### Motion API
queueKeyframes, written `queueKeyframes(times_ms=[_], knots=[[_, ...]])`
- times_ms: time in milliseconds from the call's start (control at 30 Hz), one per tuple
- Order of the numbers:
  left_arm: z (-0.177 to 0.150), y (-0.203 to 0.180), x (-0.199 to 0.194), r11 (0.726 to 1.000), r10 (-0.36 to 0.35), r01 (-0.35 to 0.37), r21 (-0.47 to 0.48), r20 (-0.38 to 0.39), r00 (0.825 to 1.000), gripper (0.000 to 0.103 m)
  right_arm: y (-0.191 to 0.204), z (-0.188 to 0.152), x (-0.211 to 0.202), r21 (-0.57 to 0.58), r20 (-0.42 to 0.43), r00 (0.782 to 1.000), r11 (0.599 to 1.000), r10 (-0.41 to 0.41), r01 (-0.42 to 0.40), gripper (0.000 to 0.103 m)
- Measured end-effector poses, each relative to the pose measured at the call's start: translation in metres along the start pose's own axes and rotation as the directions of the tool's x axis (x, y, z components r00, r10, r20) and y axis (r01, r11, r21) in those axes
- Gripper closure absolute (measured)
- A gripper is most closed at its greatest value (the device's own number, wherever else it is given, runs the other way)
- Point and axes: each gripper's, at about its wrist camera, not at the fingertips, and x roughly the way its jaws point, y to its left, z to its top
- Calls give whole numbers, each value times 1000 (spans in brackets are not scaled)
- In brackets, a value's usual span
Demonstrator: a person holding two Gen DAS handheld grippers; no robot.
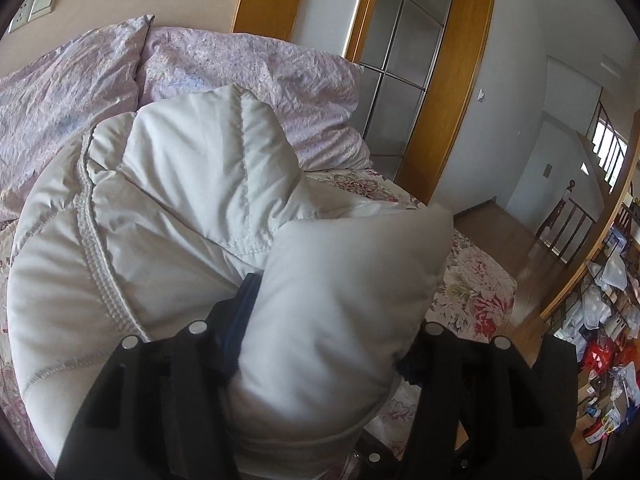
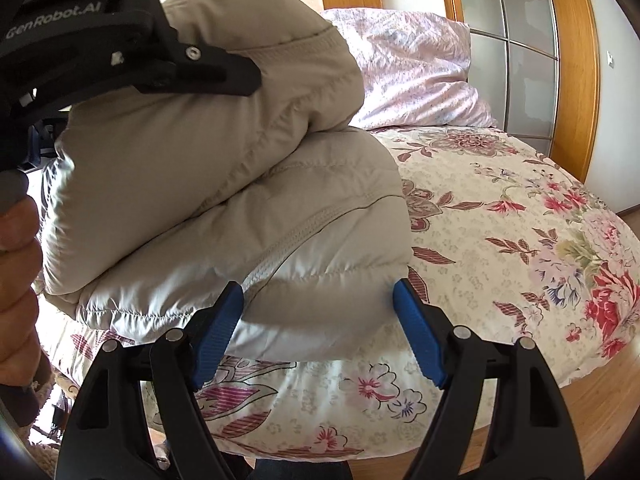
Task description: Fold large clothes
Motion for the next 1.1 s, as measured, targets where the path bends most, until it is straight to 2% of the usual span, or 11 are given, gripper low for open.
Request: queueKeyframes(times_ms=[667, 867, 1100], knots=[[-25, -32, 28, 991, 43, -34, 130, -72, 996, 36, -13, -16, 5, 64, 2, 999, 997, 50, -50, 23], [-26, -36, 33, 990, 46, -35, 136, -85, 995, 32, -17, -19, 4, 96, -3, 998, 994, 62, -61, 23], [-21, -32, 33, 996, 5, 4, 85, -111, 994, 32, -17, -20, -5, 93, 10, 999, 995, 46, -47, 23]])
